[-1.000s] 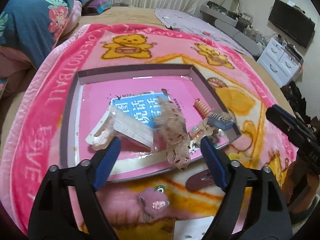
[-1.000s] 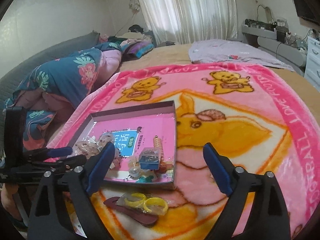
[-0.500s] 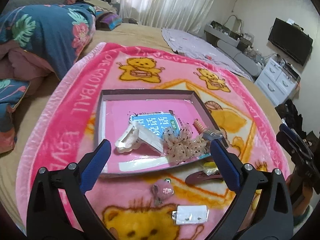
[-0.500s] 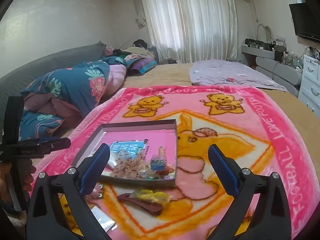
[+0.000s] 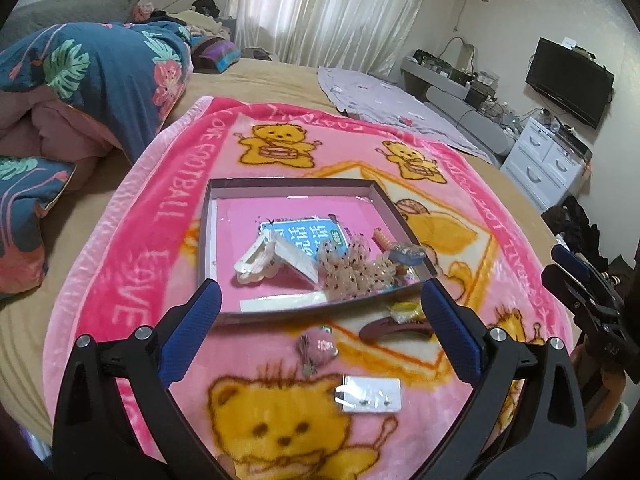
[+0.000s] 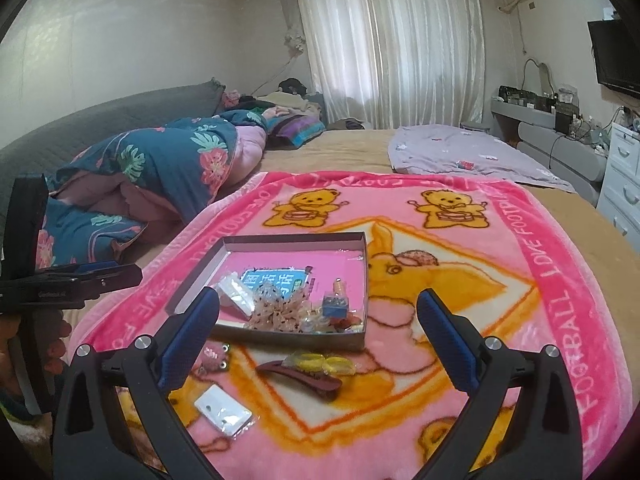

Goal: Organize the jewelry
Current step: 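Withdraw both tools from the box over the remaining accessories, then grasp the white earring card with the left tool while the right tool grasps the yellow hair-tie bag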

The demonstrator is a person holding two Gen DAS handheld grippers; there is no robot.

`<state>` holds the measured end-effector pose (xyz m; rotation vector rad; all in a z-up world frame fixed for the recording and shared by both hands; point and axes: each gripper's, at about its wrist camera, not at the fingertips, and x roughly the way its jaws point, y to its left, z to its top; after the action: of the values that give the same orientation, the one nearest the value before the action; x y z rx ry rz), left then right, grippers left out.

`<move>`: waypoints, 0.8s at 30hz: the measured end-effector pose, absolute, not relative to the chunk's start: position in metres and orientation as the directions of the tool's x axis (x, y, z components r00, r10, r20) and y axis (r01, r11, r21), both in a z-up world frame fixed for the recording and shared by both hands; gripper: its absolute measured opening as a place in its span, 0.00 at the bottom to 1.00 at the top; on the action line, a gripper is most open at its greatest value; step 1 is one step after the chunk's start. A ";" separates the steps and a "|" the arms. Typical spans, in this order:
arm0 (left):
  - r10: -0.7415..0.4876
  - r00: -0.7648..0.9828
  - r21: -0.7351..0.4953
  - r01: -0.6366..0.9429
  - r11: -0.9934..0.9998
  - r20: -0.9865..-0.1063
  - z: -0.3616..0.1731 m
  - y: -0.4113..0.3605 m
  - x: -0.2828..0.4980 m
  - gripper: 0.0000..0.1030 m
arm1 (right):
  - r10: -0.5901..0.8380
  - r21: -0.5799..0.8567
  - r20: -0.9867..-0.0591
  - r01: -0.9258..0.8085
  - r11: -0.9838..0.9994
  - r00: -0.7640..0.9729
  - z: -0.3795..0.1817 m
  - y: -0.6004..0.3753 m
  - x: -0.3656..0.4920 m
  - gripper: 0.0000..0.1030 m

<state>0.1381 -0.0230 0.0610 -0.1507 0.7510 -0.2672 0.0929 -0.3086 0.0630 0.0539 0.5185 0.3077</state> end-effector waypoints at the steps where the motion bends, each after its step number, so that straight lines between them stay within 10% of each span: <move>1: -0.290 0.700 -0.228 0.185 0.956 -0.653 0.061 -0.023 0.135 0.91 | 0.303 0.126 -0.480 -0.277 0.952 0.823 0.063 -0.308 0.090 0.96; 24: -0.252 0.694 -0.150 0.206 0.967 -0.674 0.048 -0.033 0.081 0.91 | 0.327 0.088 -0.537 -0.333 0.939 0.778 0.047 -0.297 0.050 0.96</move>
<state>0.0811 -0.0330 0.0476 -0.0637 0.7621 -0.2564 0.0503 -0.2968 0.0468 -0.0116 0.5781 0.3567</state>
